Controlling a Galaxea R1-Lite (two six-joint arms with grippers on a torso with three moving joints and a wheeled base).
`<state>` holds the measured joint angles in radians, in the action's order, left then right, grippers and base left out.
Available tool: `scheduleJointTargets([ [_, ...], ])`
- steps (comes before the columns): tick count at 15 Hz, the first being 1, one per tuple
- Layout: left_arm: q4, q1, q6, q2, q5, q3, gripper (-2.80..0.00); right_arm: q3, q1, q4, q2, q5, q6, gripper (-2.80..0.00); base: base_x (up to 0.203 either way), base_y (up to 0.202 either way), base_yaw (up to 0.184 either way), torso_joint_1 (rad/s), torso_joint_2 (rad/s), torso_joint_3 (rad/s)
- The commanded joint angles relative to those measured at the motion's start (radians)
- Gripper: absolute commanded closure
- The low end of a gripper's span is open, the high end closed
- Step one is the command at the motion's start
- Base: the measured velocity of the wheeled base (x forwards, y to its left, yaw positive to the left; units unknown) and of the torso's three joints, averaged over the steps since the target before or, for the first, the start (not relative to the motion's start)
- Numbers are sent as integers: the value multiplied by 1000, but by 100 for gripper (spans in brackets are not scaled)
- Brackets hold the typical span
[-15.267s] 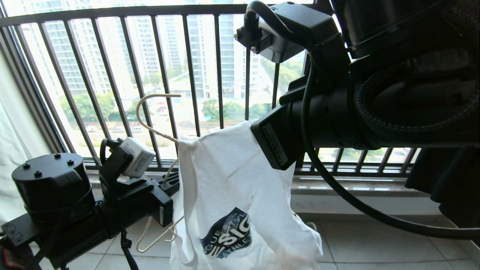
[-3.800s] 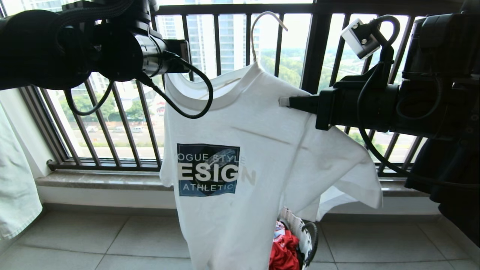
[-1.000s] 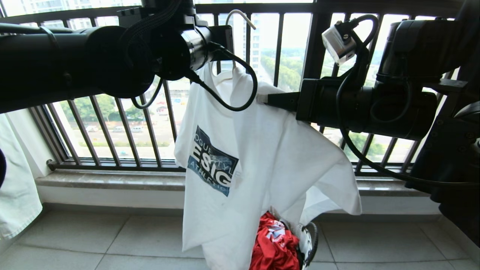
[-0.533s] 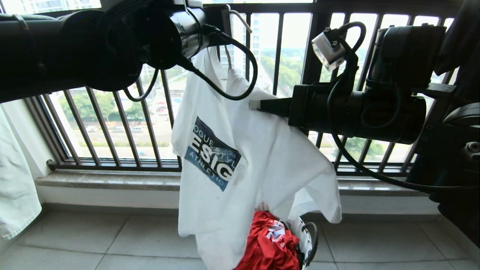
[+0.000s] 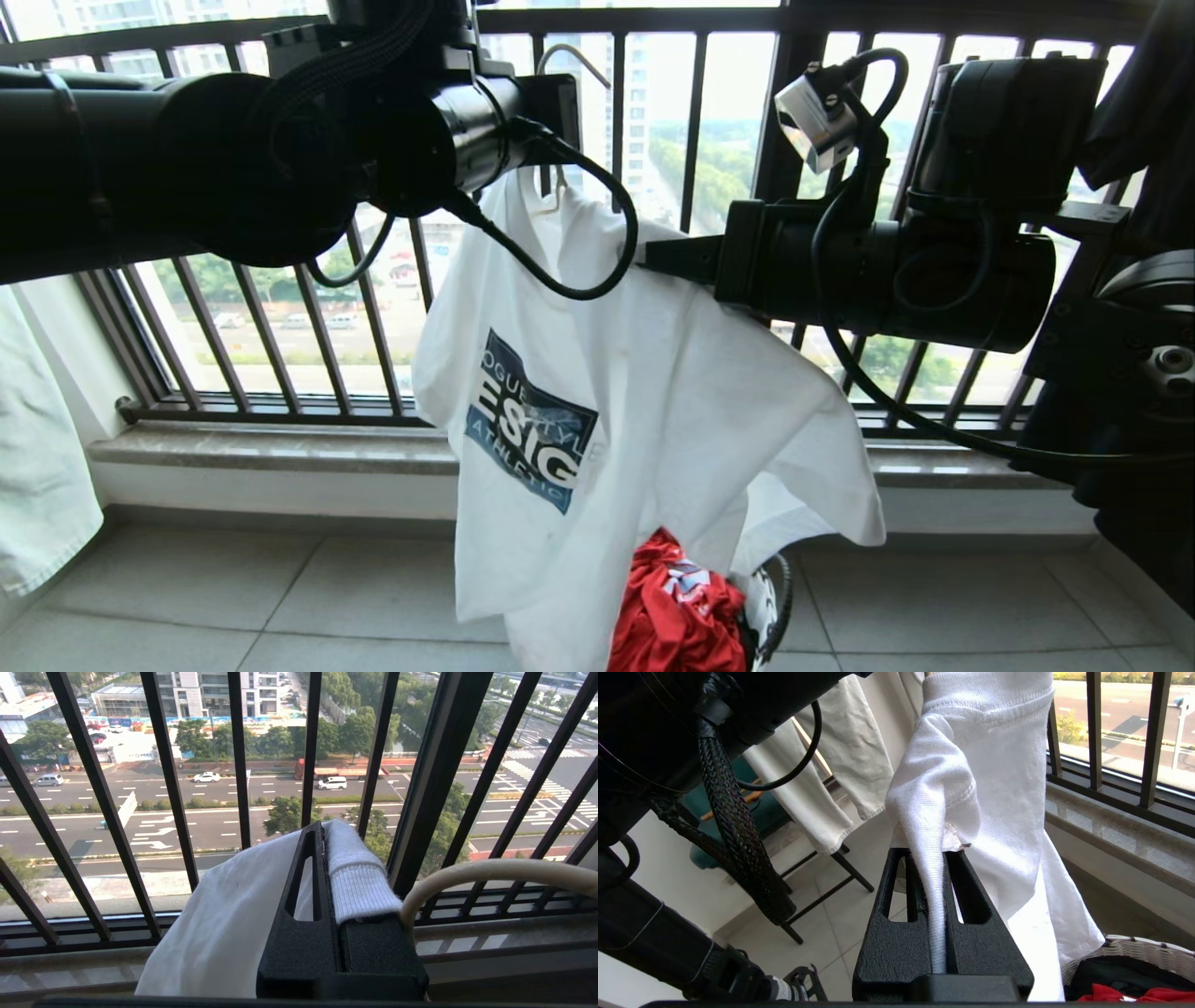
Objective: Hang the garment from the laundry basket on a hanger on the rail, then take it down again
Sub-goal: Hang the clothes on the clothes rack
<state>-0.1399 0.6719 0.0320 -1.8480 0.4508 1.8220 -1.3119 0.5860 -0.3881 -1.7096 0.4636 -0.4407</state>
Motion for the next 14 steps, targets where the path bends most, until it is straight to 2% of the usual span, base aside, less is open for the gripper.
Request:
scheduleJointTargets([
  [1, 2, 12, 0, 16, -3, -24, 0, -4, -2, -3, -2, 3, -5, 0, 0, 0, 0, 0, 0, 0],
  [5, 3, 72, -1, 24, -9, -55, 0, -7, -5, -3, -11, 3, -6, 0, 0, 0, 0, 0, 0, 0],
  [9, 2, 81, -4, 21, -9, -50, 0, -7, -5, -3, -12, 3, -6, 0, 0, 0, 0, 0, 0, 0],
  [10, 2, 86, -4, 23, -9, -49, -280, -7, -5, -3, -13, 3, -6, 0, 0, 0, 0, 0, 0, 0],
  [14, 3, 86, -5, 35, -7, -61, -280, -7, -5, -3, -13, 3, -6, 0, 0, 0, 0, 0, 0, 0],
])
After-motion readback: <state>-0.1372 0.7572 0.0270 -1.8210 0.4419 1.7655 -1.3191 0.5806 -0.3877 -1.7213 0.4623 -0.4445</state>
